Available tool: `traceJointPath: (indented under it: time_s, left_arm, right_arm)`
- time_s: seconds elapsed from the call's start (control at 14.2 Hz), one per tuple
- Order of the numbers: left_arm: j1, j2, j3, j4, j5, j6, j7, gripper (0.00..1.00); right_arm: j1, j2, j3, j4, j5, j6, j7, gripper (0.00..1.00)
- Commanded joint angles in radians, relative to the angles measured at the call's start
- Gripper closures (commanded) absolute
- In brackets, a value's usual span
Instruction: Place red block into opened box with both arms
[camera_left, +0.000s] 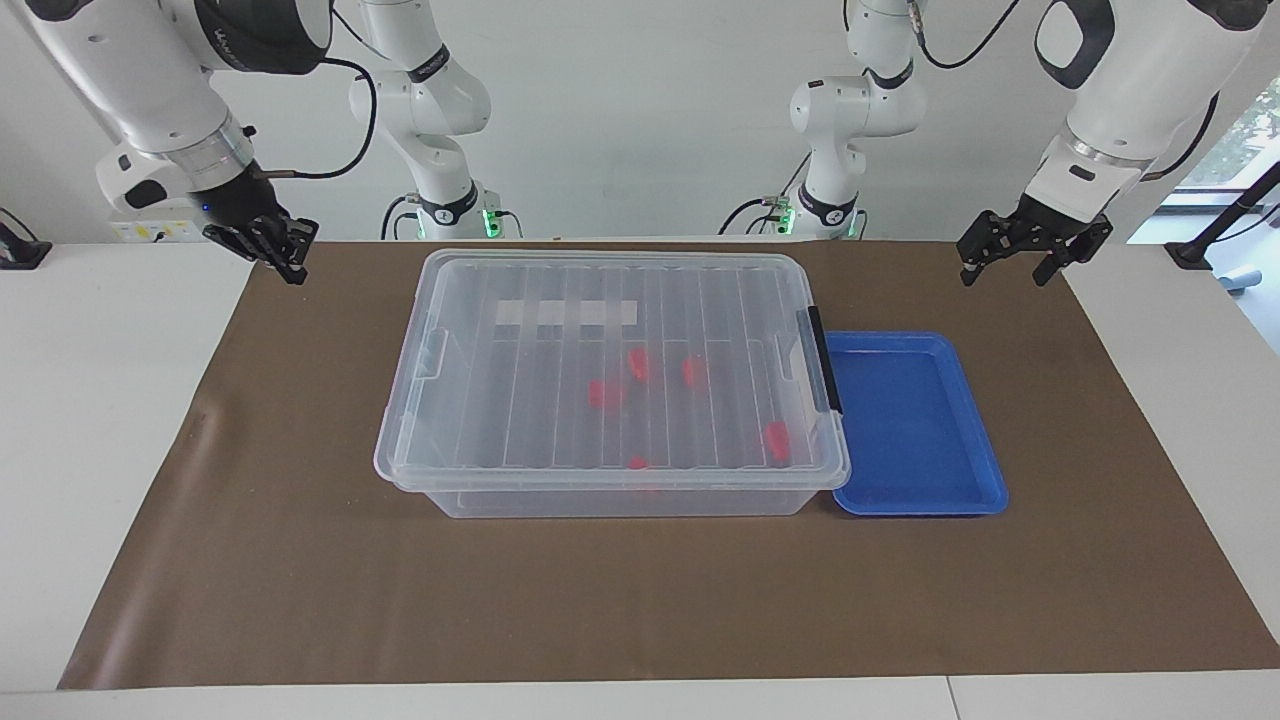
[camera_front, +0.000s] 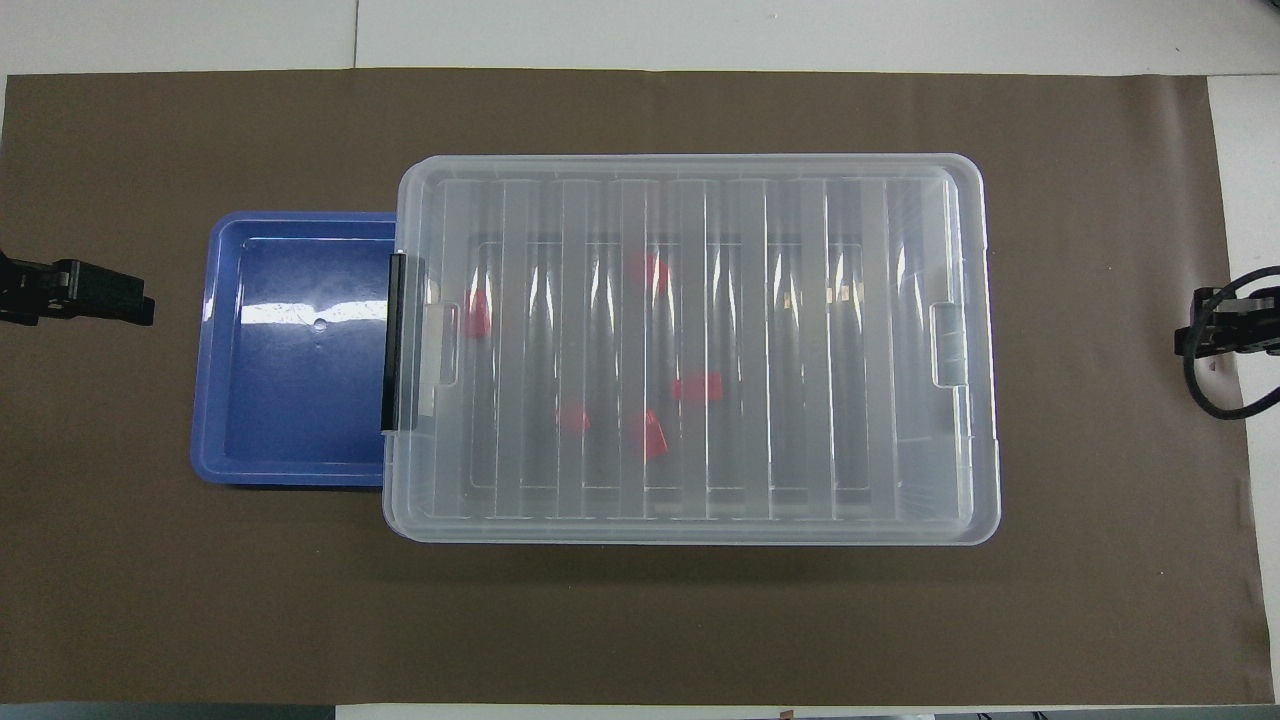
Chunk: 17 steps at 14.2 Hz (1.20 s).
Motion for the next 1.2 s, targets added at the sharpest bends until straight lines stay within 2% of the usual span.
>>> traceJointPath:
  time_s: [0.0, 0.21, 0.56, 1.13]
  left_arm:
    - [0.011, -0.028, -0.002, -0.026, -0.012, -0.005, 0.008, 0.0]
    - [0.011, -0.028, -0.002, -0.028, -0.012, -0.005, 0.008, 0.0]
    - [0.011, -0.028, -0.002, -0.028, -0.012, -0.005, 0.008, 0.0]
    - [0.011, -0.028, -0.002, -0.026, -0.012, -0.005, 0.008, 0.0]
  right_arm:
    - [0.0, 0.018, 0.021, 0.066, -0.046, -0.069, -0.024, 0.0]
    - [-0.01, 0.024, 0.019, 0.068, -0.058, -0.092, -0.025, 0.0]
    - [-0.015, 0.032, -0.002, 0.048, -0.055, -0.051, -0.03, 0.0]
    - [-0.017, 0.043, 0.012, 0.054, -0.057, -0.051, -0.034, 0.0]
